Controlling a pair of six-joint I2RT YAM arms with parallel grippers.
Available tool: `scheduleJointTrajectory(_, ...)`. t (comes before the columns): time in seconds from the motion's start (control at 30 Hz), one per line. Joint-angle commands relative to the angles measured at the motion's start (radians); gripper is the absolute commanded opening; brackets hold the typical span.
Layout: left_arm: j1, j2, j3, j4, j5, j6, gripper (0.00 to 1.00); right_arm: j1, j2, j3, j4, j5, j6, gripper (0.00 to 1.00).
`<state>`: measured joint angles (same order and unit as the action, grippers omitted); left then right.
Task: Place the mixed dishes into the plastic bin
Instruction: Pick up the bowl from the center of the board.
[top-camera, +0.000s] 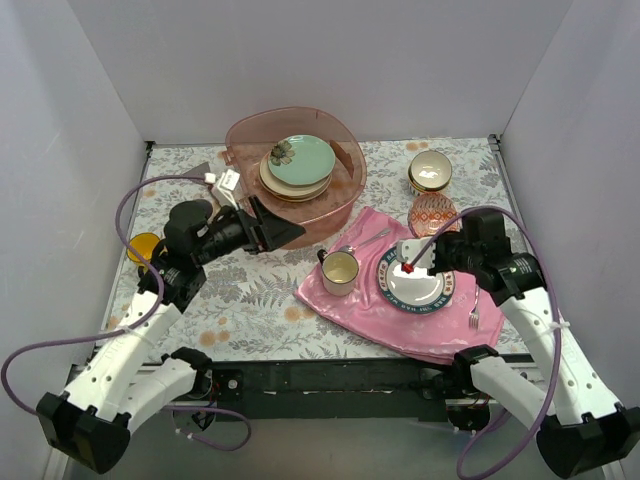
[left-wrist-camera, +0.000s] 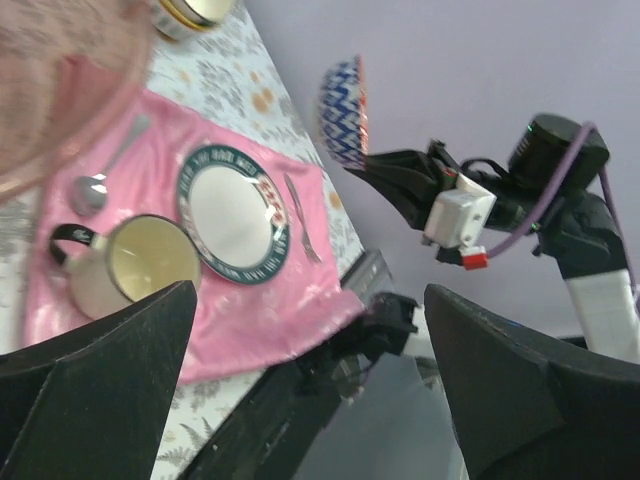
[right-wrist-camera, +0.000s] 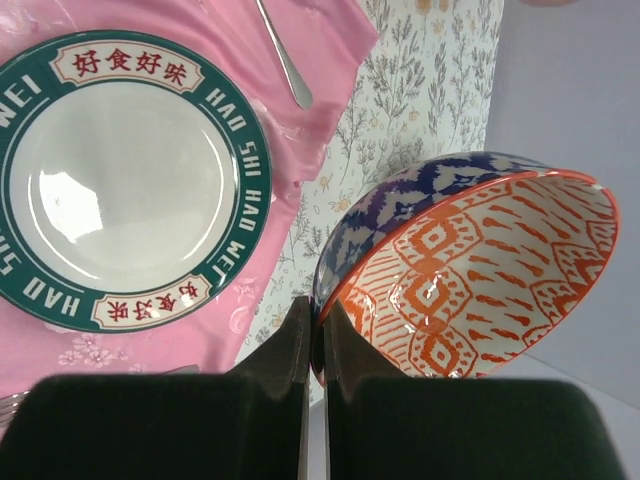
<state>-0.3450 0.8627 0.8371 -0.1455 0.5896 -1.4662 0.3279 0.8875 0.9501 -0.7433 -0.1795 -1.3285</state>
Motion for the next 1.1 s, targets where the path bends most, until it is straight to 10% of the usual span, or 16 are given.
scheduleJointTrajectory(0.0, -0.172, 0.056, 0.098, -0.066, -0.155, 0.000, 0.98, 0.003, -0.084, -0.045, -0.041, -0.035, -0.221, 0.01)
scheduleJointTrajectory(0.53, -0.646, 0.421, 0.407, -0.204, -0.631, 0.125, 0.98, 0.005, -0.289, -0.223, -0.068, -0.061, -0.449, 0.01)
scheduleJointTrajectory(1.07, -0.790, 0.795, 0.688, -0.269, -0.938, 0.210, 0.94, 0.007, -0.394, -0.300, -0.033, -0.097, -0.606, 0.01)
